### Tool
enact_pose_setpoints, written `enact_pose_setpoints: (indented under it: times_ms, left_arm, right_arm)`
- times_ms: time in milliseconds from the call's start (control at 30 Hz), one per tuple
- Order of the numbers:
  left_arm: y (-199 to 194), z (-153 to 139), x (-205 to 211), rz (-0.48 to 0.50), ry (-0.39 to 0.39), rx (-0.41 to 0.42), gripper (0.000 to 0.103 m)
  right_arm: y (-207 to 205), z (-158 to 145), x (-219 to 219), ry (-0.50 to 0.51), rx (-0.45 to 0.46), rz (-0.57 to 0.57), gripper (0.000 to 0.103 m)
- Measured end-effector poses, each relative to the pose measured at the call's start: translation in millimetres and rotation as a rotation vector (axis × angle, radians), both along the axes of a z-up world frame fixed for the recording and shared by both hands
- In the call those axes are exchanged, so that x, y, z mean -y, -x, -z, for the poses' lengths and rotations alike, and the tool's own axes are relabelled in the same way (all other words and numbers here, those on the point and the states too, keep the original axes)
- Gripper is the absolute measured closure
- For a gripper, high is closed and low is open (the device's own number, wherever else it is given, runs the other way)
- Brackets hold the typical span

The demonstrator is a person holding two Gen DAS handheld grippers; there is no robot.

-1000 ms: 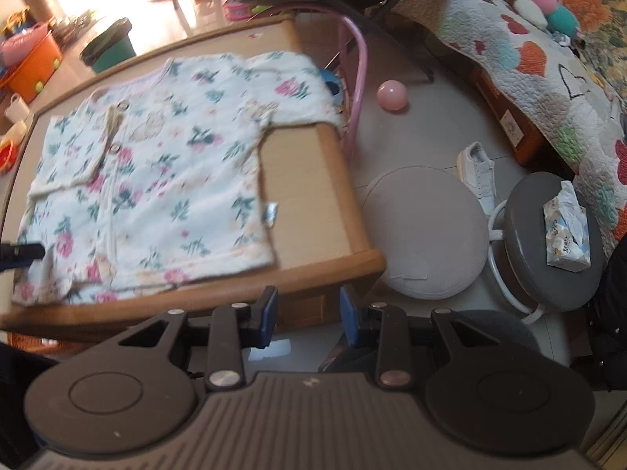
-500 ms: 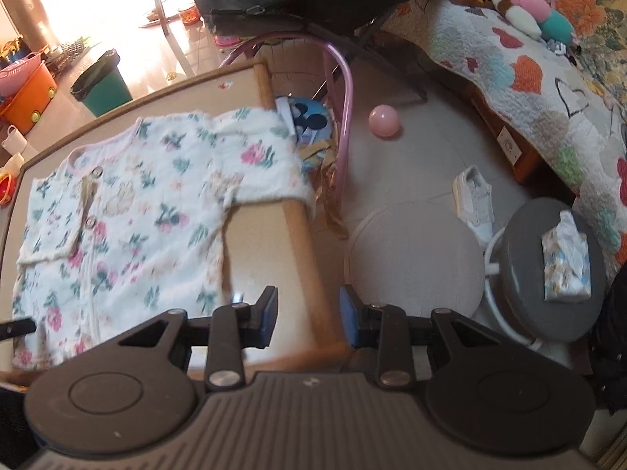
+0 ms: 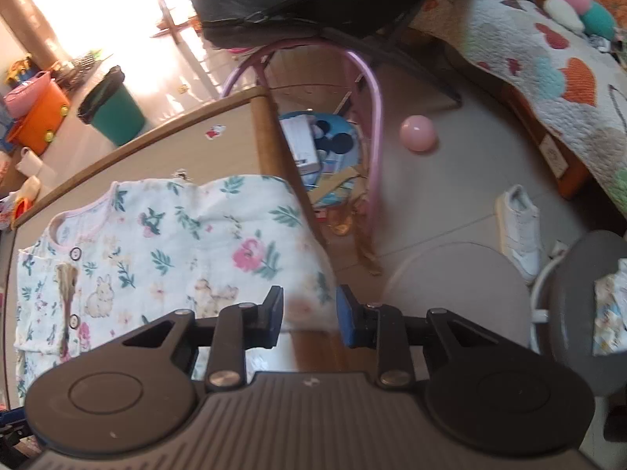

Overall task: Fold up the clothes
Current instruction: 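Move the right gripper to the other sleeve of the floral shirt, then grasp the sleeve with the right gripper and fold it over the body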

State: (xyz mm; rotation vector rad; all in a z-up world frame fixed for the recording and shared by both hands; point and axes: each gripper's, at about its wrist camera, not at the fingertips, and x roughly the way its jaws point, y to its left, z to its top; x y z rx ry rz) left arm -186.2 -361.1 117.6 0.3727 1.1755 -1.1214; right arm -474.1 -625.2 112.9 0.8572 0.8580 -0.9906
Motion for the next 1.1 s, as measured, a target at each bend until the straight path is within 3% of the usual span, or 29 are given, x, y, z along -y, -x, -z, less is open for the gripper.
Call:
enact_pose_setpoints:
  times_ms: [233,300,367,467,533,567,833,933,1100]
  left_arm:
    - [1,-1,1,0.01,-0.008,0.005,0.057]
    - [1,-1,0,0.012,-0.007,0.004,0.057]
    - [1,-1,0,0.009,-0.005,0.002,0.057]
    - [1,-1,-1,0.008,-0.002,-0.001,0.056]
    - [1,0,-1,0.008,0.002,-0.002,0.056]
    - [1,0,-2,0.008,0.004,-0.003,0.056]
    - [-2,1,-5,-0.009,0.025,-0.023,0.055]
    - [-3,1,-7,-0.014,0.034,-0.031,0.055]
    - [-4,2,-8,-0.019,0.042,-0.04,0.055]
  right_arm:
    - [-5,12,8,-0.041,0.013,0.032,0.075]
    - [-2,13,8,-0.047,0.04,0.04,0.082]
    - [-3,12,7,-0.042,0.04,0.032,0.083]
    - [-7,10,5,-0.02,0.019,0.012,0.084]
    - [-11,6,2,0.006,-0.002,-0.005,0.091]
    - [-15,3,0,0.019,-0.012,-0.021,0.101]
    - [-50,-27,-29,0.17,-0.115,-0.204,0.101]
    - [-72,-37,-50,0.266,-0.189,-0.327,0.101]
    - [-104,-36,-73,0.323,-0.259,-0.466,0.101]
